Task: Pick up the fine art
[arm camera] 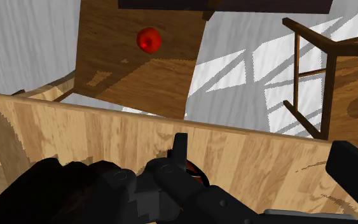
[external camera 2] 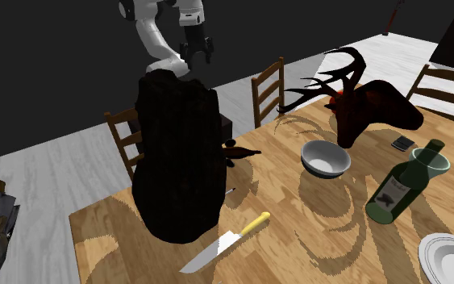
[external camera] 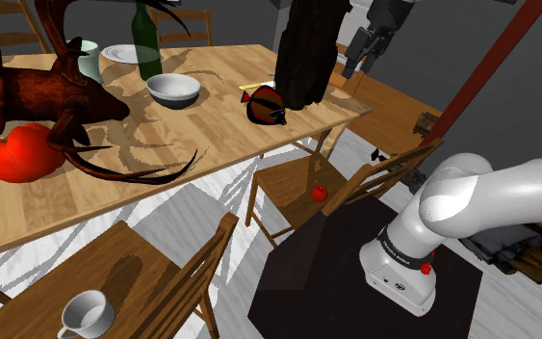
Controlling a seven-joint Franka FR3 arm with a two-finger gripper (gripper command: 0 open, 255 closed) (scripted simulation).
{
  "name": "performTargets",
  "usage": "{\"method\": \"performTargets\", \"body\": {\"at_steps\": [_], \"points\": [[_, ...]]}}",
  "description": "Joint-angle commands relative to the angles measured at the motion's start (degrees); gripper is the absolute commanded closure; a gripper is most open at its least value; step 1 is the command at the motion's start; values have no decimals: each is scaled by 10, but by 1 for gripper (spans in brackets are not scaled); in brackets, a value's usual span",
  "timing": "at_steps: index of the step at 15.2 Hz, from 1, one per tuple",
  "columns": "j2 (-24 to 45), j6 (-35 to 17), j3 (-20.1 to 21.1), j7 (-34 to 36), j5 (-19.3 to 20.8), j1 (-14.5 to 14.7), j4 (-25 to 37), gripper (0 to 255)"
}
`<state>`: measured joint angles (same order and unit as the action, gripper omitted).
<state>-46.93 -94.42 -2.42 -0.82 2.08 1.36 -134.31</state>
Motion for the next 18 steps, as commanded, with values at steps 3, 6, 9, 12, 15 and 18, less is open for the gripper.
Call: {"method": "performTargets", "body": {"at_steps": [3, 6, 9, 12, 15, 18], "points": [[31, -38, -15, -23, 2, 5, -1, 0], [83, -93, -36, -58, 2, 14, 4, 0], [139, -144, -57, -94, -4, 24, 17, 0], [199, -189, -76, -133, -15, 36, 38, 0], [262, -228, -95, -174, -34, 48, 67, 0], [327, -260, -111, -218, -59, 60, 104, 0]]}}
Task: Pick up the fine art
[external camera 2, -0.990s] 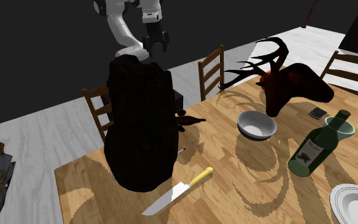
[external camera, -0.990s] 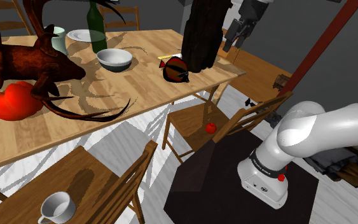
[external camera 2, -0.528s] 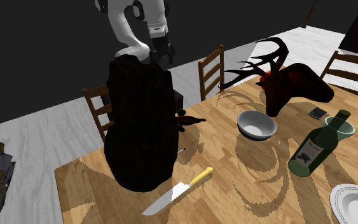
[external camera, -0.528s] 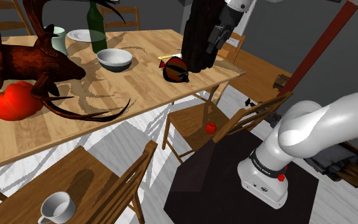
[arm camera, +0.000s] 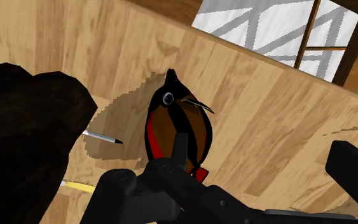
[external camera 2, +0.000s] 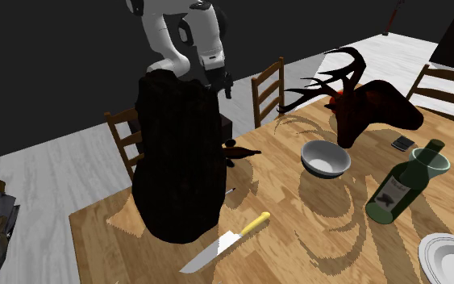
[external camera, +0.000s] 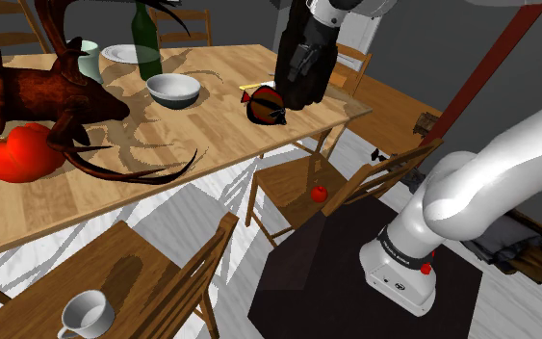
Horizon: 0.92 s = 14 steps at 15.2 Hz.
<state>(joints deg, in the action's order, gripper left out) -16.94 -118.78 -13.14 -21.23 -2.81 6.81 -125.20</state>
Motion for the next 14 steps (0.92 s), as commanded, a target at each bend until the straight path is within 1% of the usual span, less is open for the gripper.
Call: {"method": "performTargets", "body": {"at_steps": [1, 4, 7, 10, 14], "points": [[49, -25, -8, -29, -20, 9, 26, 0], [115, -45, -19, -76, -54, 18, 73, 0], [183, -56, -23, -122, -92, 20, 128, 0], [251, -59, -21, -165, -128, 16, 190, 0], [343, -52, -8, -212, -170, 3, 287, 0]]}}
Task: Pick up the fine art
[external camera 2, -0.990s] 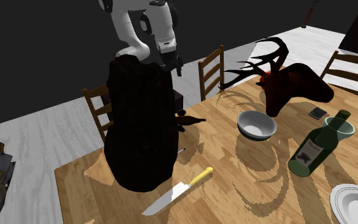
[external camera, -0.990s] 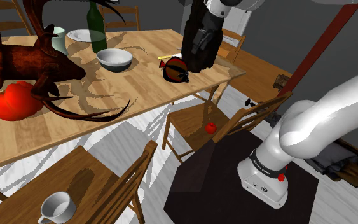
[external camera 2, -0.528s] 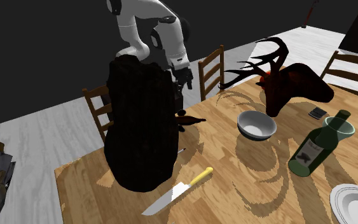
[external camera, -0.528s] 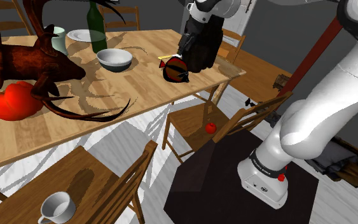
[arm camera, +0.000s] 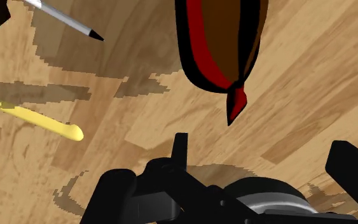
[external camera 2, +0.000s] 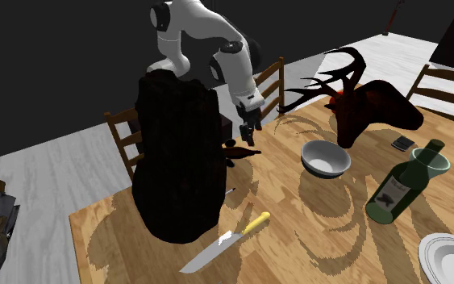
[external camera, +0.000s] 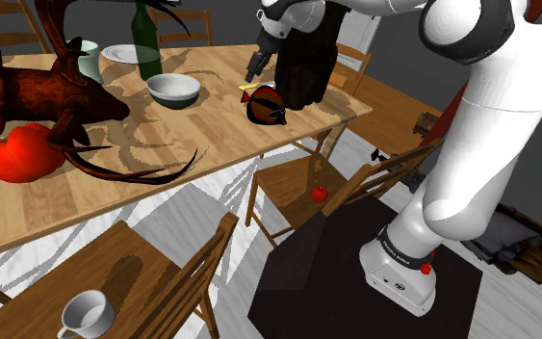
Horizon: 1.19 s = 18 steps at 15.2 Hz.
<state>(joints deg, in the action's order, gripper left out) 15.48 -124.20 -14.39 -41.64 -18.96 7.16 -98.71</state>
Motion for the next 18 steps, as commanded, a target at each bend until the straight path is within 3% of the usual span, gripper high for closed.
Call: {"method": "performTargets", "body": {"at_steps": [1, 11, 12, 18], "points": [[42, 6, 9, -17, -17, -5, 49, 0], [61, -42, 15, -35, -31, -7, 17, 0], [61, -42, 15, -35, -31, -7, 17, 255], [62, -41, 15, -35, -31, -7, 18, 255]]}}
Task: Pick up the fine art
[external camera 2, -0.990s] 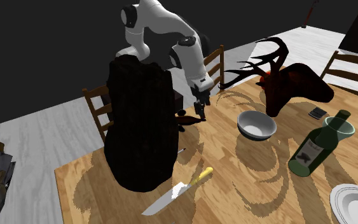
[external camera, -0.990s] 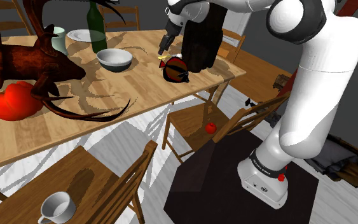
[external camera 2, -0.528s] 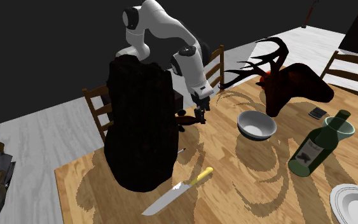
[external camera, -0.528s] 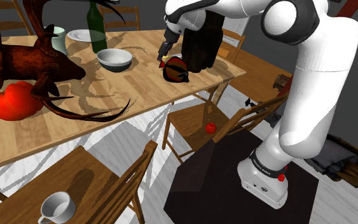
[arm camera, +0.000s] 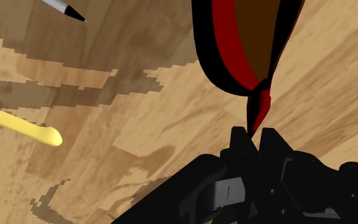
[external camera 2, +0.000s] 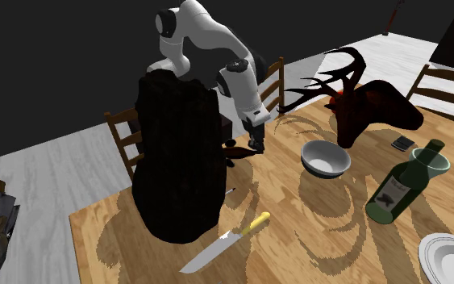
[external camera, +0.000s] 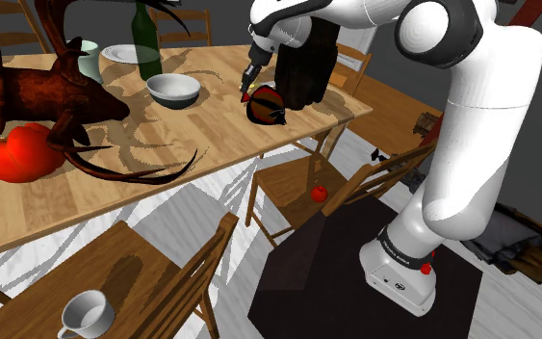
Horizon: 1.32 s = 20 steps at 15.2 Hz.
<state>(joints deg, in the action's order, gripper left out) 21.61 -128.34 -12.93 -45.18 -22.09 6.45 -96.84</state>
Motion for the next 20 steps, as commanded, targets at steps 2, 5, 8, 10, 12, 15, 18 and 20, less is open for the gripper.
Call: {"method": "performTargets", "body": {"at_steps": [2, 5, 8, 10, 12, 15, 18, 20], "points": [[0, 0, 0, 0, 0, 0, 0, 255], [-6, 12, -2, 5, 4, 1, 6, 255], [-13, 31, -4, 12, 10, 2, 19, 255], [-18, 44, -5, 17, 14, 2, 28, 255], [-22, 57, -6, 22, 17, 2, 37, 255], [-27, 77, -8, 28, 22, 2, 53, 255], [-31, 97, -9, 34, 26, 1, 70, 255], [-31, 98, -9, 35, 26, 1, 71, 255]]}}
